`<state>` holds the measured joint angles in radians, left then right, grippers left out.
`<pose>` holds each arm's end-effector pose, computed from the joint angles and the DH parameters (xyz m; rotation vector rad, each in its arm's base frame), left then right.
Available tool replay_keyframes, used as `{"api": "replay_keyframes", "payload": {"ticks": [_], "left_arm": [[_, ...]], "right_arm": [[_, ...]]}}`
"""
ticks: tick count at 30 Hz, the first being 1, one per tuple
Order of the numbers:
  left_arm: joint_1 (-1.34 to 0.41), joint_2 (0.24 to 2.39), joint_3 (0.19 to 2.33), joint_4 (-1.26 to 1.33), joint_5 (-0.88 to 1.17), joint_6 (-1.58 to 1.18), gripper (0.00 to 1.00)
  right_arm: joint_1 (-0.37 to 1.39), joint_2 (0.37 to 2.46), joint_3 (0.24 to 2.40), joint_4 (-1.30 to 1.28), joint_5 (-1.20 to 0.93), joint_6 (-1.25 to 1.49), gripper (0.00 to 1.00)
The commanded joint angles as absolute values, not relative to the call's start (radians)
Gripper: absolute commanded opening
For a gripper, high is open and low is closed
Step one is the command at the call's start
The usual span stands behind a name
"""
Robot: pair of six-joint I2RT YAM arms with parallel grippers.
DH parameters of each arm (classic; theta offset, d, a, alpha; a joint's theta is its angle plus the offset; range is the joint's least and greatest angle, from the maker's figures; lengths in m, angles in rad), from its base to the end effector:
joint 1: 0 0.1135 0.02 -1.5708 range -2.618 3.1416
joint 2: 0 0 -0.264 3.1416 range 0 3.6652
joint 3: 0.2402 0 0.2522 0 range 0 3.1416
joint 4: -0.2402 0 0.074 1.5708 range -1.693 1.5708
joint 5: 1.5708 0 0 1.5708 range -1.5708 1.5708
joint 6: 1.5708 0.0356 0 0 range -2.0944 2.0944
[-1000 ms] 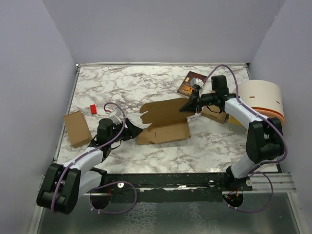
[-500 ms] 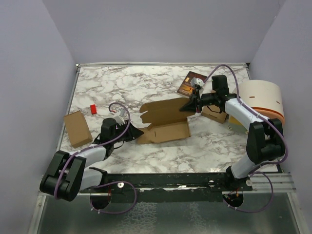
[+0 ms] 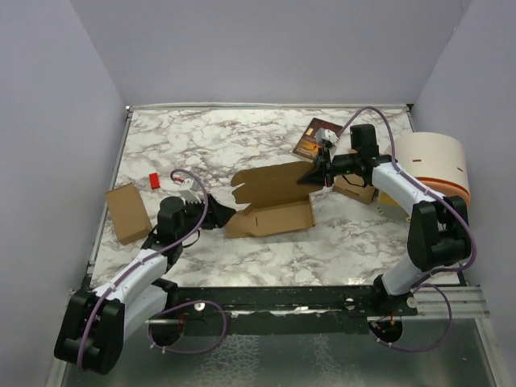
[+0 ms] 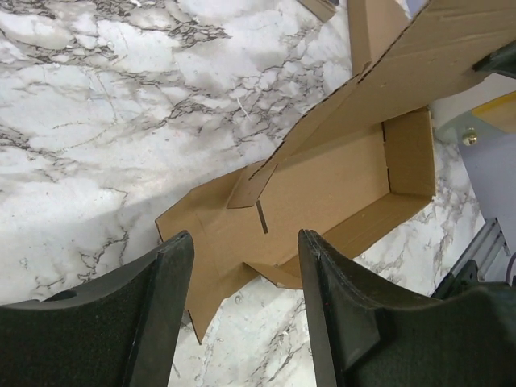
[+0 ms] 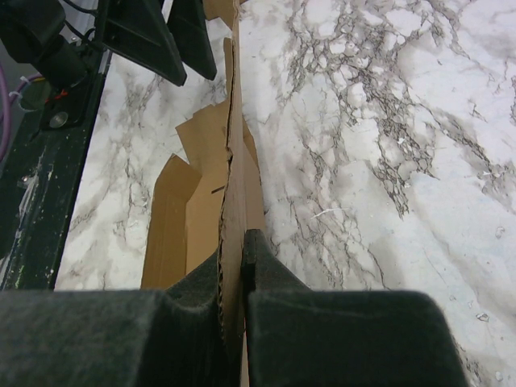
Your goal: Fold the paper box
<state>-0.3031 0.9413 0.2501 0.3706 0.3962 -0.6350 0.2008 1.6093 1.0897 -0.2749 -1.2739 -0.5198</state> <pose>0.1801 -0.0707 0.1833 -0.0441 1.9951 -0.9979 0.3183 0.0995 0.2475 -1.2033 1.5697 1.2598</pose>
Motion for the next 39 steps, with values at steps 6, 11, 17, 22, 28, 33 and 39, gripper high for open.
{"api": "replay_keyframes", "payload": {"ticks": [6, 11, 17, 22, 28, 33, 39], "left_arm": [[-0.314, 1.003, 0.22, 0.644, 0.456, -0.618, 0.19], [-0.341, 1.117, 0.237, 0.66, 0.381, -0.606, 0.06], [-0.408, 1.232, 0.246, 0.778, 0.313, -0.613, 0.04], [-0.455, 1.302, 0.277, 0.809, 0.252, -0.572, 0.04], [-0.498, 1.305, 0.286, 0.787, 0.175, -0.514, 0.04], [-0.503, 1.285, 0.273, 0.794, 0.174, -0.482, 0.05], [-0.506, 1.306, 0.271, 0.832, 0.214, -0.475, 0.06]], "right_arm": [[0.193, 1.577, 1.078, -0.245, -1.308, -0.514, 0.01], [0.193, 1.58, 1.077, -0.243, -1.308, -0.513, 0.01], [0.193, 1.586, 1.075, -0.242, -1.308, -0.512, 0.01], [0.193, 1.585, 1.075, -0.242, -1.309, -0.514, 0.01], [0.193, 1.581, 1.075, -0.242, -1.31, -0.513, 0.01], [0.193, 1.585, 1.075, -0.242, -1.313, -0.514, 0.01], [0.193, 1.581, 1.075, -0.242, -1.31, -0.512, 0.01]]}}
